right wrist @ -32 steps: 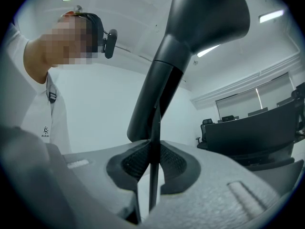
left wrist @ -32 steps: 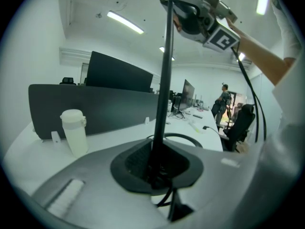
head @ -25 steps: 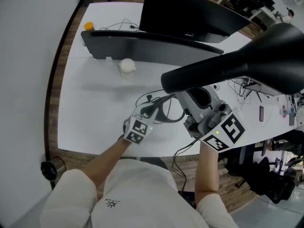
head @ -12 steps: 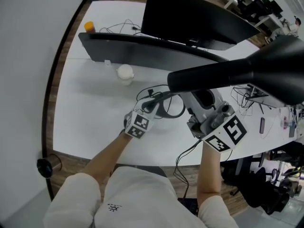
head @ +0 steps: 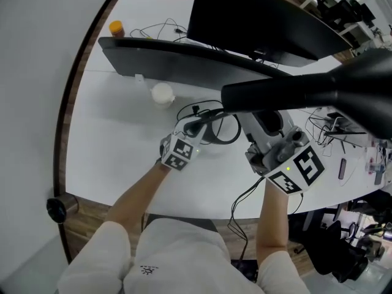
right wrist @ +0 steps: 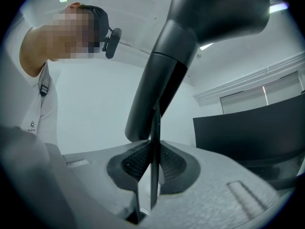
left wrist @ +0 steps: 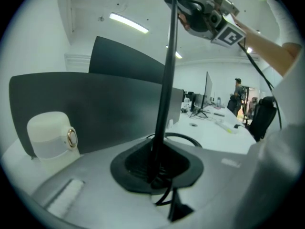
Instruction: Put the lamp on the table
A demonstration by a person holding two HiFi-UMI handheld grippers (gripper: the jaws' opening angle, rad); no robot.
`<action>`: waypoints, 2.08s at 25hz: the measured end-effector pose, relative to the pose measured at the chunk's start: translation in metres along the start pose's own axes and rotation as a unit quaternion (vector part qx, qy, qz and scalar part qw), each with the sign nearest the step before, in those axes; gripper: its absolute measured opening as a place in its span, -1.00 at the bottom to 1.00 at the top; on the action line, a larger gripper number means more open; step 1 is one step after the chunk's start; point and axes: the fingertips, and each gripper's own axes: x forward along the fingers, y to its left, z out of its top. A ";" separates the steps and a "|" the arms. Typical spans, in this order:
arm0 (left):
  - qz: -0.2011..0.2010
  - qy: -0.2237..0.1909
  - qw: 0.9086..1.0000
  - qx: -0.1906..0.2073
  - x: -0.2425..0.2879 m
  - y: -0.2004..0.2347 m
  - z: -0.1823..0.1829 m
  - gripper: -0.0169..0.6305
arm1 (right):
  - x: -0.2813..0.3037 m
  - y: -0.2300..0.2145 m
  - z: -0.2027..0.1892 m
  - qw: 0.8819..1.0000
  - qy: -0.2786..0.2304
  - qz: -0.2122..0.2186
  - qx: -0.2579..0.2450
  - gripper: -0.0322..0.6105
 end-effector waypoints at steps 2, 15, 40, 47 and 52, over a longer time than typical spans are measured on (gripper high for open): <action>0.002 -0.004 1.000 0.004 0.006 0.008 0.002 -0.80 | 0.004 -0.006 -0.003 1.000 -0.002 0.000 0.000 -0.77; 0.008 -0.011 1.000 0.002 0.034 0.041 0.004 -0.80 | 0.029 -0.035 -0.017 1.000 0.001 0.001 -0.004 -0.78; 0.003 -0.006 1.000 0.003 0.052 0.062 -0.009 -0.80 | 0.050 -0.051 -0.046 1.000 0.008 -0.003 0.002 -0.78; 0.002 -0.005 1.000 0.000 0.055 0.066 -0.016 -0.80 | 0.054 -0.049 -0.054 1.000 0.013 -0.006 0.000 -0.78; 0.004 0.001 1.000 -0.009 0.059 0.070 -0.029 -0.79 | 0.056 -0.051 -0.059 1.000 0.019 -0.009 -0.001 -0.78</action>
